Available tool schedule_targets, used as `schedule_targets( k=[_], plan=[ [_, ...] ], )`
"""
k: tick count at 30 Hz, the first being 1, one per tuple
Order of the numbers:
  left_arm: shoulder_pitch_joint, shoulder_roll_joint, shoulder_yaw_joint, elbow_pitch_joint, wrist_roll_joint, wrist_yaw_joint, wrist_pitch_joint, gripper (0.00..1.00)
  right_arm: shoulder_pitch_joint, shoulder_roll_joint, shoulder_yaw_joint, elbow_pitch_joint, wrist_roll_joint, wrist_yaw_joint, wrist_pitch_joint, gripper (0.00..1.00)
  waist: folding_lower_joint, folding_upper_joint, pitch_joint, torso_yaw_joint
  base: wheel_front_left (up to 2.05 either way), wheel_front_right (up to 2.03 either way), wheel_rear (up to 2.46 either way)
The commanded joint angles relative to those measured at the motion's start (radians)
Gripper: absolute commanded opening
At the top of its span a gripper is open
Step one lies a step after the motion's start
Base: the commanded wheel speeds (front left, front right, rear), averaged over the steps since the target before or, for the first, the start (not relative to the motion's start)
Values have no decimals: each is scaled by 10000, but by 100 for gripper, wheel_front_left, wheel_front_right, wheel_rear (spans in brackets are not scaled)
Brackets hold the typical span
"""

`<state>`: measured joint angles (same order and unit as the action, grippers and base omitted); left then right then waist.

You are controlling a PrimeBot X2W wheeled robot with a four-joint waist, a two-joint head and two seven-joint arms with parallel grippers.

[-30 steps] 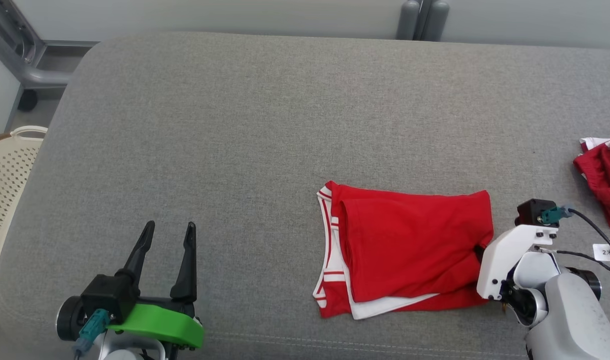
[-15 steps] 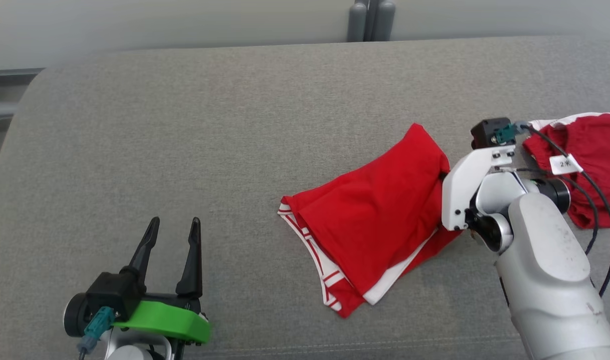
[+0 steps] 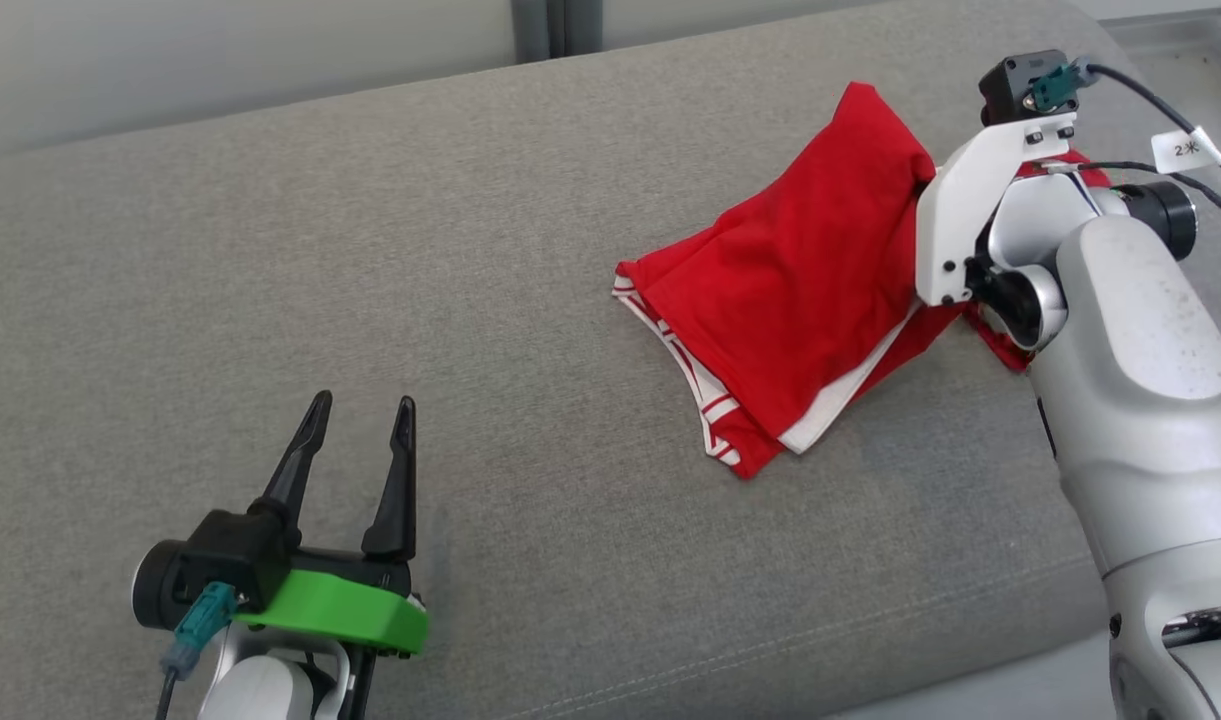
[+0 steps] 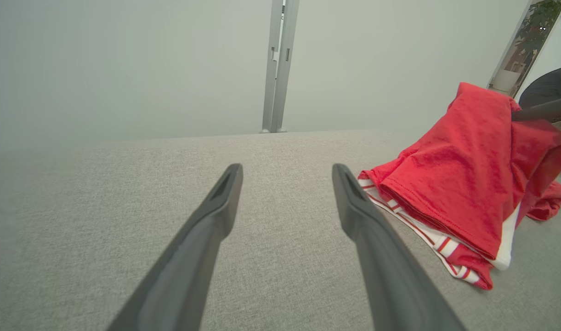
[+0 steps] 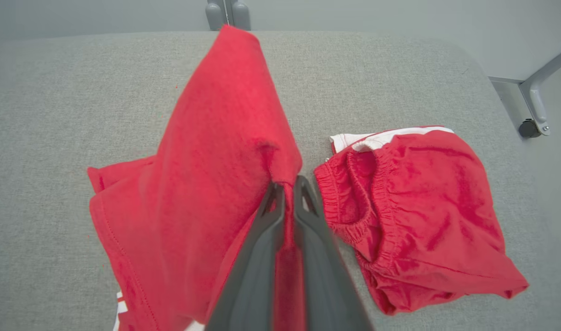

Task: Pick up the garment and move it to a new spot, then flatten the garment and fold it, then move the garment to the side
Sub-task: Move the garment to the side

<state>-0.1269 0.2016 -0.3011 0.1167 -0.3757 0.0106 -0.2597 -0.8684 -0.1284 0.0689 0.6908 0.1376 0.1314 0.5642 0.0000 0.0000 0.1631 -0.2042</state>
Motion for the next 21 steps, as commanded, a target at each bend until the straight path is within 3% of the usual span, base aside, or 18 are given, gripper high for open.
schedule_targets(
  k=[1, 10, 21],
  plan=[
    [-201, 97, 28, 10, 76, -13, -56, 100, -300, -50, -41, 83, 55, -17, -128, 0, 0, 0, 427, -713, 0, 0, 0],
    [-479, 258, -119, 75, 177, -110, -9, 100, -1047, -698, -300, 736, -95, -17, -615, 0, 0, 0, 776, -1274, 0, 0, 0],
    [-523, 536, -250, -155, 224, -144, 327, 100, -1626, -1531, -1231, 1590, -630, -18, -1348, 0, 0, 0, 1130, -936, 0, 0, 0]
  ],
)
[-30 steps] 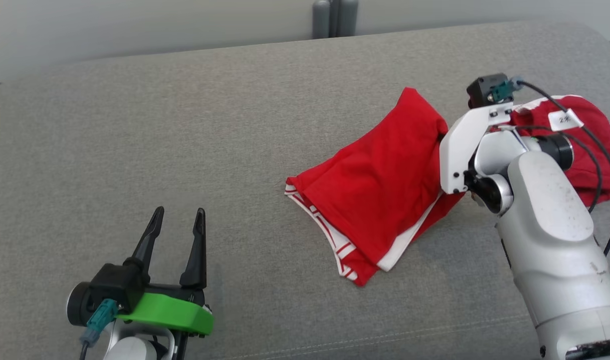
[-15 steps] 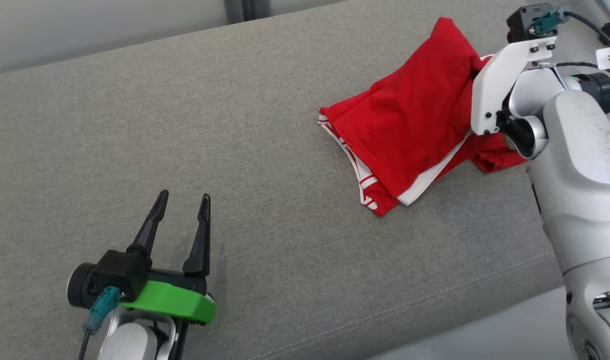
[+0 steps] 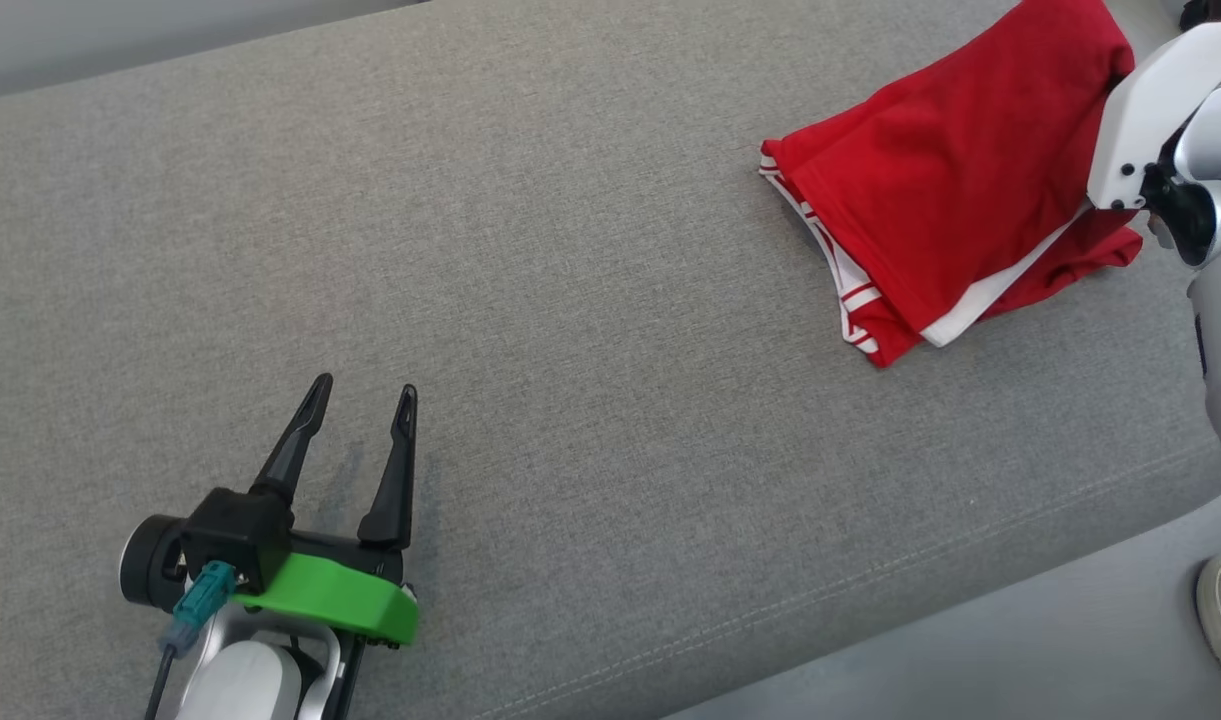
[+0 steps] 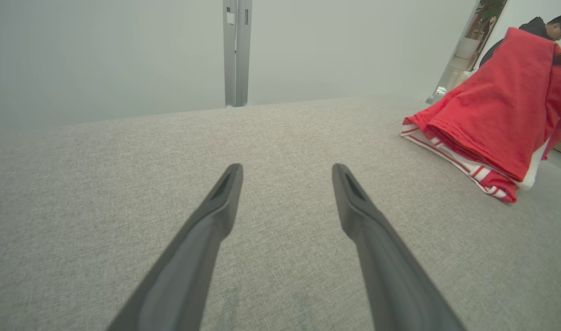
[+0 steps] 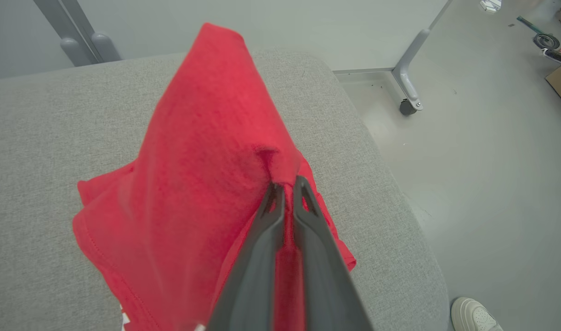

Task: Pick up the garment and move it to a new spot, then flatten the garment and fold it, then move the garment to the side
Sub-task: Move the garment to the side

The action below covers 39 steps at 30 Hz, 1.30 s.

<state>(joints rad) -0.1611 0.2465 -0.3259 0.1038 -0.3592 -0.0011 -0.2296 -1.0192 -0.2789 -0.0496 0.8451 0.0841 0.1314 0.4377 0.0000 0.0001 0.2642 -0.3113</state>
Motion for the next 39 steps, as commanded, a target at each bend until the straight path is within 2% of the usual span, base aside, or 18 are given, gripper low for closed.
schedule_targets(
  k=[1, 14, 20, 21, 22, 23, 30, 35, 37, 39],
  plan=[
    [-183, 105, -26, -65, 71, -26, 59, 100, -173, -106, -192, 136, -193, -18, -164, 0, 0, -1, 170, 198, 0, 0, 0],
    [-502, 413, -145, -664, 213, -16, 433, 100, -440, -689, -2573, 849, -2480, -18, -1285, 0, 0, -1, 1209, 908, 0, 0, 0],
    [-777, 487, -362, -830, 340, -80, 612, 100, -462, -537, -3672, 964, -3782, -18, -1699, 0, 0, -1, 1608, 1212, 0, 0, 0],
    [-814, 491, -385, -851, 355, -81, 625, 100, -417, -547, -3768, 973, -4032, -18, -1780, 27, 0, -1, 1667, 1261, 0, 0, 0],
    [-848, 485, -405, -864, 348, -89, 643, 100, -314, -614, -3839, 1001, -4310, -18, -1775, 68, 0, -1, 1716, 1315, 0, 0, 0],
    [-886, 481, -429, -872, 348, -106, 656, 100, -210, -672, -3923, 1050, -4560, -18, -1743, 100, 0, -1, 1763, 1374, 0, 0, 0],
    [-1029, 522, -444, -806, 356, -46, 589, 100, -43, -556, -4721, 1071, -5663, -18, -2313, 100, 0, -1, 1896, 1529, 0, 0, 0],
    [-1102, 531, -475, -771, 408, -59, 392, 100, -223, -310, -4839, 1296, -5760, -18, -2785, 100, 0, -1, 1771, 1493, 0, 0, 0],
    [-1137, 549, -413, -767, 500, 31, 217, 100, -251, -156, -4897, 1452, -5648, -18, -3079, 100, 0, -1, 1612, 1484, 0, 0, 0],
    [-1017, 382, -173, -619, 409, 401, 174, 100, -155, -137, -4832, 1537, -5689, -18, -3405, 100, 0, -1, 1405, 1491, 0, 0, 0]
  ],
)
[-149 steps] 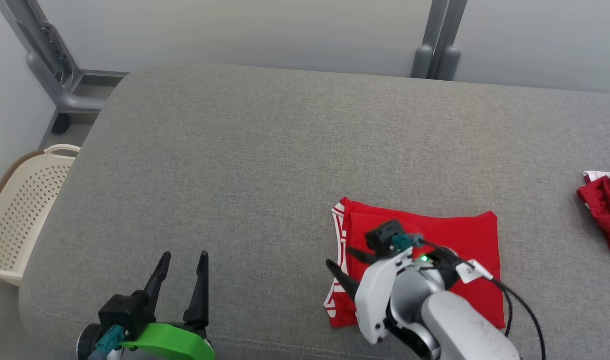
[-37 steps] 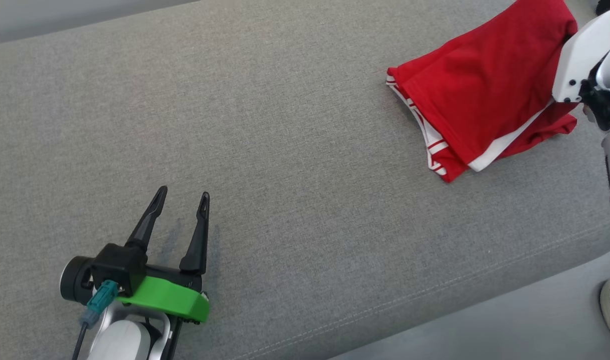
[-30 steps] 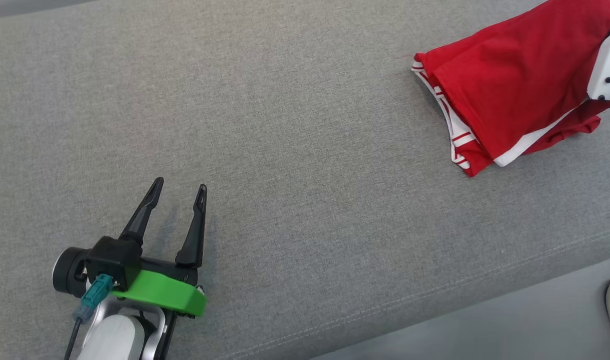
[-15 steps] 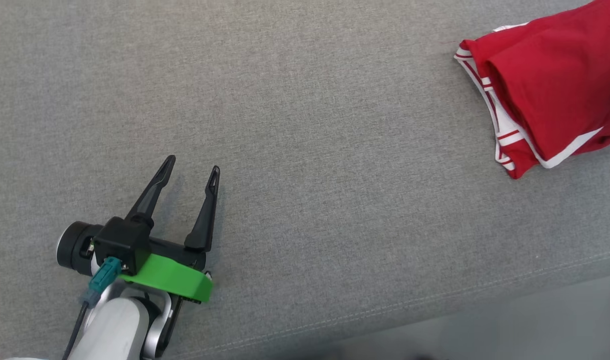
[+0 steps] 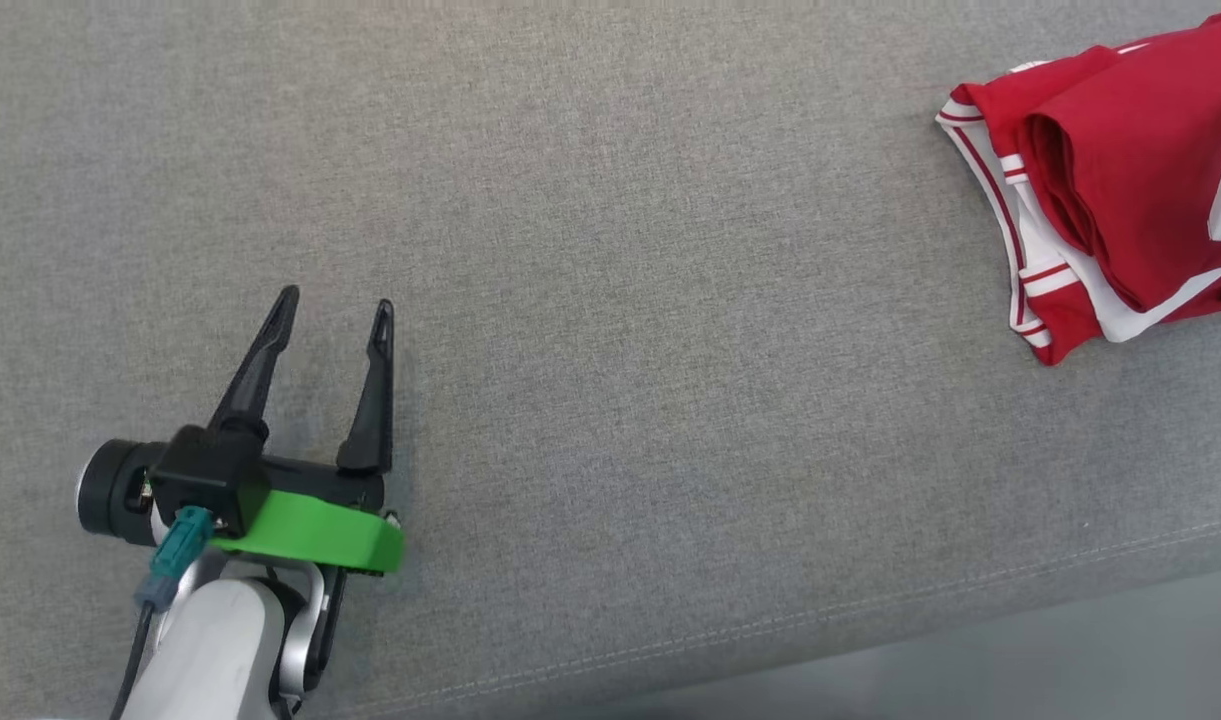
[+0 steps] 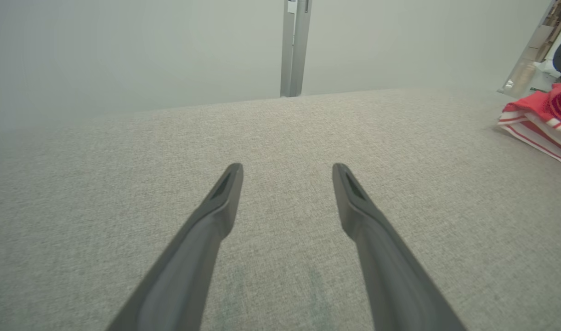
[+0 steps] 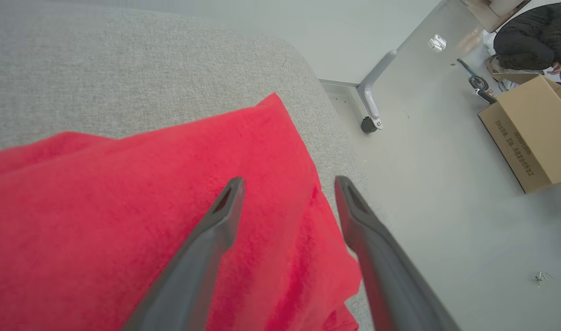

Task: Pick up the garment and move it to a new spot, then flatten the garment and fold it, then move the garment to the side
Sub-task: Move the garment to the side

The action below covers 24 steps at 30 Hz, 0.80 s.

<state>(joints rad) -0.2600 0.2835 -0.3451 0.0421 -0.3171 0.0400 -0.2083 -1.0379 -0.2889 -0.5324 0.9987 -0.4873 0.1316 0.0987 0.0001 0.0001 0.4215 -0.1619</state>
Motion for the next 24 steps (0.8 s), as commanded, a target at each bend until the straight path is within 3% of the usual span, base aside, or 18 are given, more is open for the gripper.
schedule_targets(
  k=[1, 6, 13, 24],
  plan=[
    [-5, -59, 112, -9, -38, 125, -87, 100, 118, -37, 18, 39, -19, -20, -178, 100, -1, -1, -282, -2, 0, 0, 0],
    [286, -273, 467, 259, -267, 756, 97, 100, 508, 76, 179, 278, 87, -20, -1069, 100, -1, -1, -944, 73, 0, 0, 0],
    [732, -387, 915, 640, -589, 1316, 186, 100, 1087, 274, 930, 444, 472, -20, -2891, 100, -1, -1, -2054, 260, 0, 0, 0],
    [1735, -449, 1105, 1174, -1069, 1530, 315, 100, 2773, 1273, 2617, -515, 1844, -20, -3625, 100, -1, -1, -3833, 799, 0, 0, 0]
  ],
)
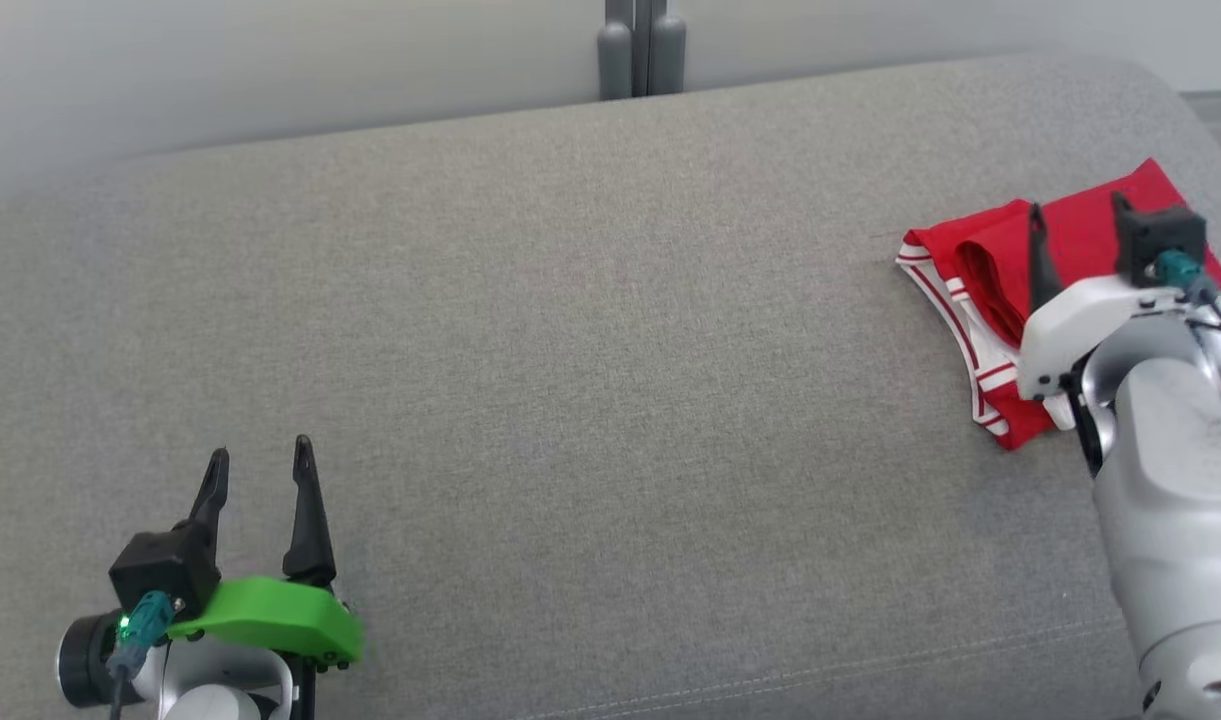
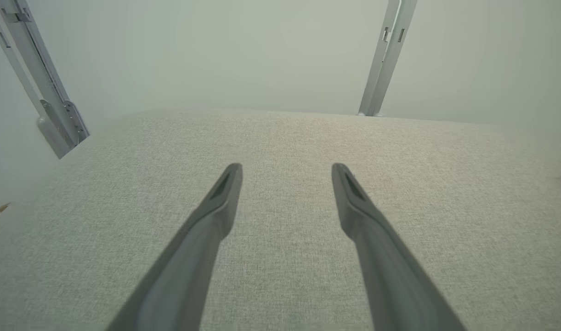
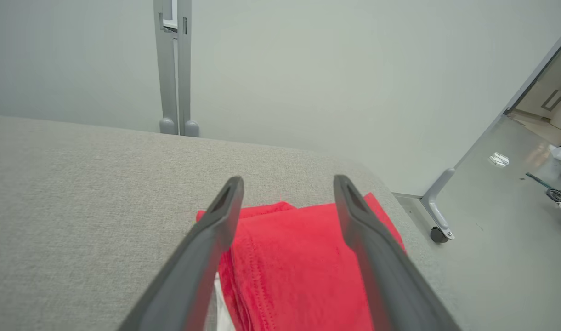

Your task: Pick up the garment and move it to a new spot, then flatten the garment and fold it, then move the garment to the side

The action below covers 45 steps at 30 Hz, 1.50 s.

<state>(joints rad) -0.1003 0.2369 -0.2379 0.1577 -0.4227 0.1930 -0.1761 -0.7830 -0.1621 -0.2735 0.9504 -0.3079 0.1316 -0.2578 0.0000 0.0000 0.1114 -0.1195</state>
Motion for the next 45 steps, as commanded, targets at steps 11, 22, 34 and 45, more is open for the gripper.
schedule_targets(
  k=[11, 22, 34, 45],
  plan=[
    [1094, -180, 542, -262, -1010, -696, -648, 100, 3677, 671, 1358, -3480, 2887, -19, 255, 100, 0, 0, -1721, 1088, 0, 0, 0],
    [1389, 159, -17, 247, -564, -1314, -778, 100, 6562, 1105, 2090, -6604, 4142, -19, 1320, 100, 0, 0, -2091, 1458, 0, 0, 0],
    [1550, 95, 50, 818, -540, -1191, -841, 100, 7807, 1104, 2673, -7260, 4955, -19, 1855, 100, 0, 0, -2185, 1341, 0, 0, 0],
    [1794, 129, 9, 833, -573, -1083, -765, 100, 7994, 1105, 2733, -7020, 4947, -19, 1929, 100, 0, 0, -2280, 1377, 0, 0, 0]
  ],
)
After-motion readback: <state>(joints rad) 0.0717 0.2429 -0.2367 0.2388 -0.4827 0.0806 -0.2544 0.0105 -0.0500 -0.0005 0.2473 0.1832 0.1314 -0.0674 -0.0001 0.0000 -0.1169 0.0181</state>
